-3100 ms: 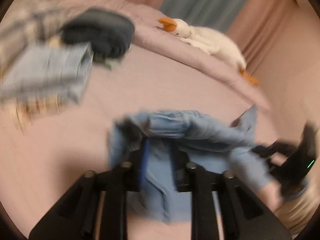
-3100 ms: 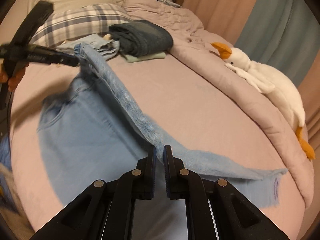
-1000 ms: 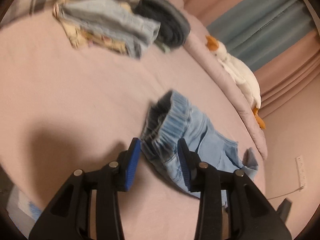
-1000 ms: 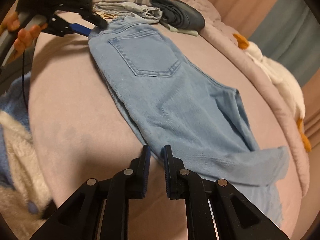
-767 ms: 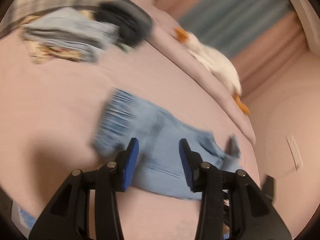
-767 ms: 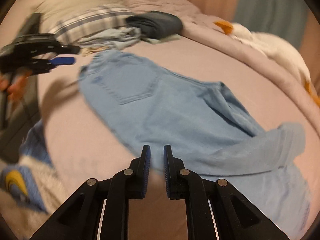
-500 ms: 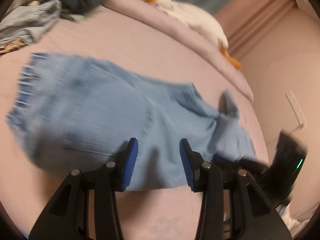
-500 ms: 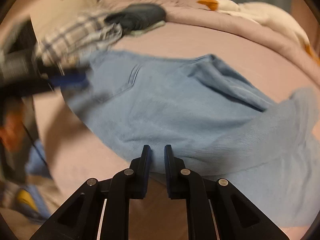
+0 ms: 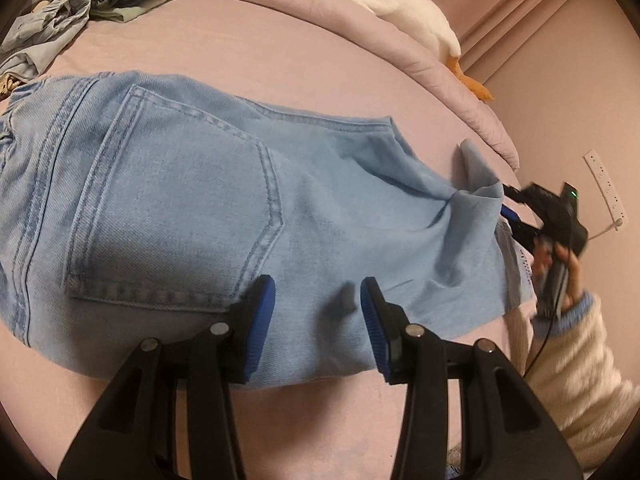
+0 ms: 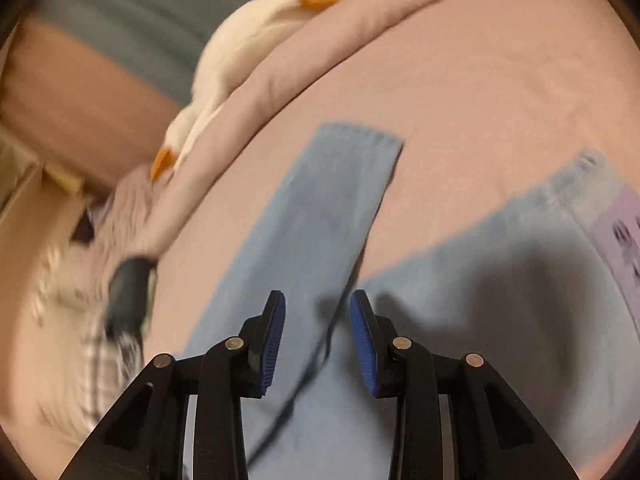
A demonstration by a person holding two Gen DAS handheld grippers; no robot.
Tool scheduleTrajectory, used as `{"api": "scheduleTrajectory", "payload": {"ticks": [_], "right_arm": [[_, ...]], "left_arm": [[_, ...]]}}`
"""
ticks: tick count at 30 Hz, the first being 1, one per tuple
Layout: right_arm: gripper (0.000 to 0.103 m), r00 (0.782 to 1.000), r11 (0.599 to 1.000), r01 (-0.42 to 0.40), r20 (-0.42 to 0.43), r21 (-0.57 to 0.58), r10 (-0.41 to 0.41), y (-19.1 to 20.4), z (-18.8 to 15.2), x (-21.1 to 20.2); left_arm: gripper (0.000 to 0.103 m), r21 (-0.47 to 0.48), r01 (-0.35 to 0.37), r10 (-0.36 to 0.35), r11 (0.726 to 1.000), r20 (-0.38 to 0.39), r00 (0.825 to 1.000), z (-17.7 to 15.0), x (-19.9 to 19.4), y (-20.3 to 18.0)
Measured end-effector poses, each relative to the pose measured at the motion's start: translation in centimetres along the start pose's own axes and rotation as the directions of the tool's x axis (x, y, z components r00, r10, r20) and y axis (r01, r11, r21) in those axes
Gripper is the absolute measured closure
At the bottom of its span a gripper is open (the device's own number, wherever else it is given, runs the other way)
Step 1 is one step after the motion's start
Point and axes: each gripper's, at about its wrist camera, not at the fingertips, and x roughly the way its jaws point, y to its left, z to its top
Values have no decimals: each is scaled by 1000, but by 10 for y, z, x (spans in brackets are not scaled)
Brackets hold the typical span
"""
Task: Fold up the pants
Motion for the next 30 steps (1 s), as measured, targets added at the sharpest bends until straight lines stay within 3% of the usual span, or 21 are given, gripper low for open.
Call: {"api": "scheduleTrajectory", "payload": {"ticks": [4, 8, 11, 16, 22, 26, 28, 30], "right_arm": [[69, 1000, 991, 24, -18, 128, -22, -14, 27, 31], [69, 999, 987, 29, -24, 160, -26, -11, 32, 50], [98, 1000, 989, 25, 7, 145, -26, -12, 29, 37], [98, 991, 978, -77, 126, 193, 53, -27, 24, -10], [98, 952, 973, -185, 271, 139, 143, -25, 11, -108], [98, 936, 988, -122, 342, 97, 82, -29, -26, -171], [98, 938, 991, -59, 346, 118, 15, -40, -48, -184], [98, 952, 987, 25, 297, 158, -71, -64, -70, -181]], "left_arm": [[59, 19, -19, 19, 1000, -4, 1000, 2, 6, -6], [59, 15, -16, 16, 1000, -7, 1000, 3, 6, -5], [59, 14, -18, 18, 1000, -11, 1000, 3, 7, -5], [58, 17, -16, 16, 1000, -19, 1000, 5, 9, -6], [56, 4, -8, 8, 1000, -19, 1000, 8, 10, -5], [52, 10, -2, 2, 1000, -26, 1000, 8, 13, -4], [51, 11, 2, -2, 1000, -31, 1000, 9, 14, -5], [48, 12, 4, -4, 1000, -35, 999, 10, 17, -6]]}}
